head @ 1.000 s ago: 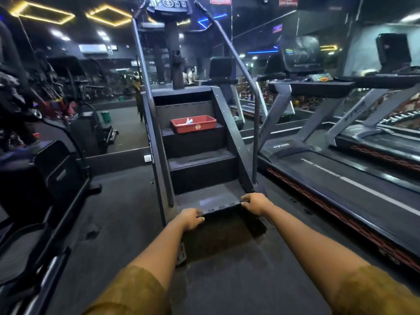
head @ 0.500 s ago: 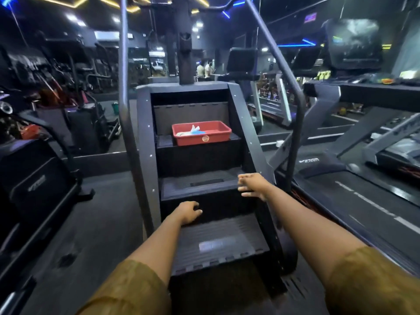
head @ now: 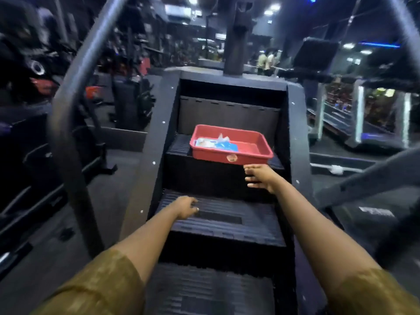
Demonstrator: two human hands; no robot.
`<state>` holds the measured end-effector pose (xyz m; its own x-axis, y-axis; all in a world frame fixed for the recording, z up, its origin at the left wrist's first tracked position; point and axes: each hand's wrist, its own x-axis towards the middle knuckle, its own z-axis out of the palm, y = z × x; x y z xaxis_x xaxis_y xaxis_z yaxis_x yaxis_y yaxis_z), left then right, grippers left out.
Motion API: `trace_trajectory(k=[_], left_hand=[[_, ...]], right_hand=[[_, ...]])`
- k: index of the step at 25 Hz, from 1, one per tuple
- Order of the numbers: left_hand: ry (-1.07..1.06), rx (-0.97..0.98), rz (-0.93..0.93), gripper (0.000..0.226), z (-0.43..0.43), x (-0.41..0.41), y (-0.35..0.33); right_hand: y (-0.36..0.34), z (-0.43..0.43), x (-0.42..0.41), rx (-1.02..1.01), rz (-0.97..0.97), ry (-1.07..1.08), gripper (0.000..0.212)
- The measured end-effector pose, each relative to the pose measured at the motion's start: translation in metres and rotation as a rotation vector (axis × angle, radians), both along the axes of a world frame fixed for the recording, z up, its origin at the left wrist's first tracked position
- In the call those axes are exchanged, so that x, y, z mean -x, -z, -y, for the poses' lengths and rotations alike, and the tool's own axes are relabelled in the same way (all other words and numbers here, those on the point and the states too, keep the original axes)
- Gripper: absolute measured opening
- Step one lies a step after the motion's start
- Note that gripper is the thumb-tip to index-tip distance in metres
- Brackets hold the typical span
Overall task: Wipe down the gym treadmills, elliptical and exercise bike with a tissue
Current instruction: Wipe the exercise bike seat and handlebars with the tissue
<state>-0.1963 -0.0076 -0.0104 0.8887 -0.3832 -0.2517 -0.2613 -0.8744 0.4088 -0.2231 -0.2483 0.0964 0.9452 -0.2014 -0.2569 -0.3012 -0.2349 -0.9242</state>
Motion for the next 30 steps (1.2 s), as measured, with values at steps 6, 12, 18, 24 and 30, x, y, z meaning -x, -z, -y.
trace_trajectory(k=[6,12,18,24,30], left_hand=[[-0.185,0.033,-0.015,0.051,0.017,-0.077,-0.008],[-0.286,0.014,-0.032,0.048,0.016,-0.115,0.003],[-0.328,0.015,-0.020,0.048,0.014,-0.138,0.010],[-0.315,0.031,-0.017,0.048,0.023,-0.141,0.016],[-0.292,0.049,-0.020,0.048,0.033,-0.135,0.011]], right_hand=[[-0.002,0.031,-0.184,-0.228,0.092,0.173,0.022],[0.040,0.040,-0.290,-0.364,-0.073,0.152,0.013],[0.068,0.028,-0.350,-0.335,-0.127,0.172,0.021],[0.053,0.030,-0.335,-0.561,-0.020,0.377,0.008],[0.020,0.037,-0.274,-0.810,0.228,0.599,0.012]])
